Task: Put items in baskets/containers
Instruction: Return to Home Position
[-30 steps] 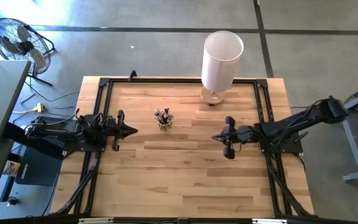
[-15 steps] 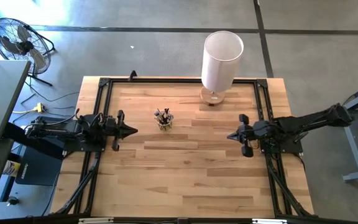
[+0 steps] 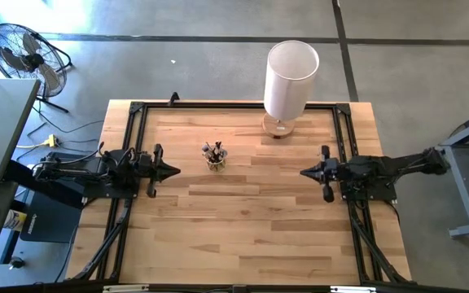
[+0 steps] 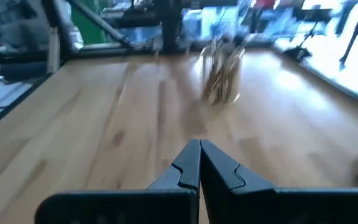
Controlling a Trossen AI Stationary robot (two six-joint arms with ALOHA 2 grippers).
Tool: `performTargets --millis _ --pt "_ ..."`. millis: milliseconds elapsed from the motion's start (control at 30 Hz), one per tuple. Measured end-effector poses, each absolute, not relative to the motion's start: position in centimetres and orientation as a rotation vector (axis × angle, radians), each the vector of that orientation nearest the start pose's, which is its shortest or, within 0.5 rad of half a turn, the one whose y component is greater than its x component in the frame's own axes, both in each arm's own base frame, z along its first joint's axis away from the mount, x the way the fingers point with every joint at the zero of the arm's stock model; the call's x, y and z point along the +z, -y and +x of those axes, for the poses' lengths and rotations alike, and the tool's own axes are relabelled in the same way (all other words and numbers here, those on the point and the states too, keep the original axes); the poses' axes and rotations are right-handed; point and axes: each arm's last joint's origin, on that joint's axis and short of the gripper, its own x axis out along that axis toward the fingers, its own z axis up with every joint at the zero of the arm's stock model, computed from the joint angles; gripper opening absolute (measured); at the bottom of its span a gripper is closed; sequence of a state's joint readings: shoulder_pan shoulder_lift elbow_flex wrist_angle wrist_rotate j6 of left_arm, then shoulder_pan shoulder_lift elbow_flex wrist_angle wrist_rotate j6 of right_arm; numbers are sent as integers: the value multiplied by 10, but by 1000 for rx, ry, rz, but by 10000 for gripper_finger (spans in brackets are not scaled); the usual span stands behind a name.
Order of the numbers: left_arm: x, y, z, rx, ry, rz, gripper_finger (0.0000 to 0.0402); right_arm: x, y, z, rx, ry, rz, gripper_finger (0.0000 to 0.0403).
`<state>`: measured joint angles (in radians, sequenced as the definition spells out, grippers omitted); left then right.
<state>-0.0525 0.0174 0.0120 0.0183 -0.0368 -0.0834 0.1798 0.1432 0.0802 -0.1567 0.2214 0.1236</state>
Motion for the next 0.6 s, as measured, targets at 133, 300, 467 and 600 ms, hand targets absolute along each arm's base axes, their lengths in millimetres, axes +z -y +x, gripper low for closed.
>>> performTargets --millis 133,300,467,600 --pt "168 4 98 -16 12 -84 1 182 -6 92 -119 -163 13 0" --pt "168 4 98 -16 13 -84 1 184 -4 87 -97 -117 32 0" --pt "168 4 98 -16 13 -84 1 178 -5 88 -79 -163 20 0" --pt "168 4 98 -16 13 -84 1 168 -6 90 -36 -199 17 0"
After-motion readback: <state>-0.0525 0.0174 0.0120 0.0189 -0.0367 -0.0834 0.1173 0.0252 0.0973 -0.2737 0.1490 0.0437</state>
